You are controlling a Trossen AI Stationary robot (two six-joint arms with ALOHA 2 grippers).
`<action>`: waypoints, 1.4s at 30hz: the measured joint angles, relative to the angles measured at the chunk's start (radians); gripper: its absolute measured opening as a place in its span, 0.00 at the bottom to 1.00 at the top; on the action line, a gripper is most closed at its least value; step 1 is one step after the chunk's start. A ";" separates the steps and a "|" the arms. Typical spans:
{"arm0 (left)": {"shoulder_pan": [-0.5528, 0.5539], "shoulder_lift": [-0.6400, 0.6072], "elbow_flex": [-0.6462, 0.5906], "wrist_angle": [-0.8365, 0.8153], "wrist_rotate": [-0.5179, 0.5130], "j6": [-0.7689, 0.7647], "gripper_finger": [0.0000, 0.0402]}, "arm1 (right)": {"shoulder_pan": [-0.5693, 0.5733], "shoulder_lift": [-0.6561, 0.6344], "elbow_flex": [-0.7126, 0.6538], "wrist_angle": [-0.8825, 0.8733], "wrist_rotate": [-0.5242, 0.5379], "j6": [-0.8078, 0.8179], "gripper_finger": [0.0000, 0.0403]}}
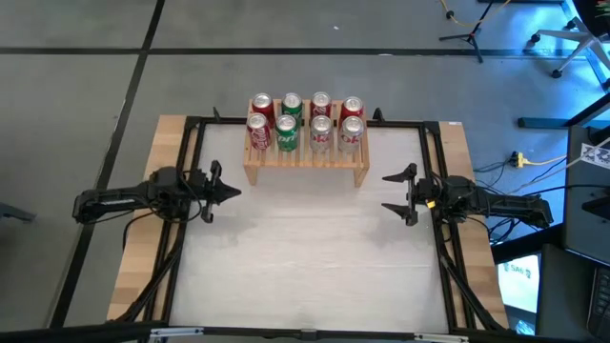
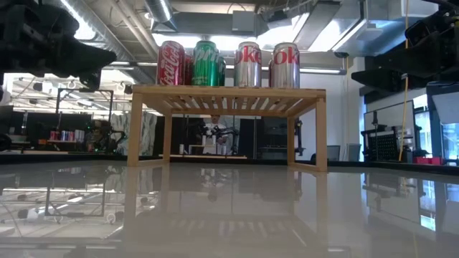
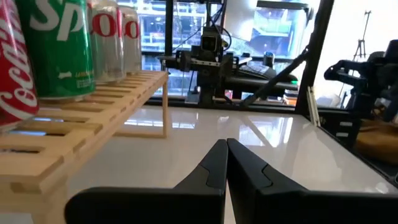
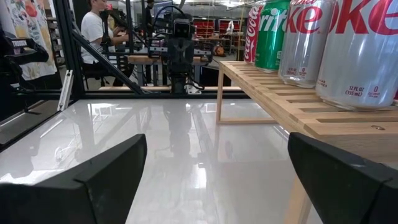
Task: Place canned beverage on shelf
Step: Return to home Position
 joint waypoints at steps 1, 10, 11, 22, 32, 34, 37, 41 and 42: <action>0.000 0.004 0.000 -0.002 -0.002 -0.010 0.00 | 0.000 0.000 0.000 0.000 0.000 0.000 0.96; 0.000 0.013 0.000 -0.002 -0.002 -0.022 0.00 | 0.000 0.000 0.000 0.000 0.000 0.000 0.96; 0.000 0.013 0.000 -0.002 -0.002 -0.022 0.00 | 0.000 0.000 0.000 0.000 0.000 0.000 0.96; 0.000 0.013 0.000 -0.001 -0.003 -0.022 0.00 | 0.000 0.000 0.000 0.000 0.000 0.000 0.96; 0.000 0.013 0.000 -0.001 -0.004 -0.022 0.00 | 0.000 0.000 0.000 0.000 0.000 0.000 0.96; 0.000 0.013 0.000 -0.001 -0.004 -0.022 0.00 | 0.000 0.000 0.000 0.000 0.000 0.000 0.96; 0.000 0.013 0.000 -0.001 -0.004 -0.022 0.00 | 0.000 0.000 0.000 0.000 0.000 0.000 0.96; 0.000 0.013 0.000 -0.001 -0.005 -0.022 0.00 | 0.000 0.000 0.000 0.000 0.000 0.000 0.96; 0.000 0.013 0.000 -0.001 -0.005 -0.022 0.00 | 0.000 0.000 0.000 0.000 0.000 0.000 0.96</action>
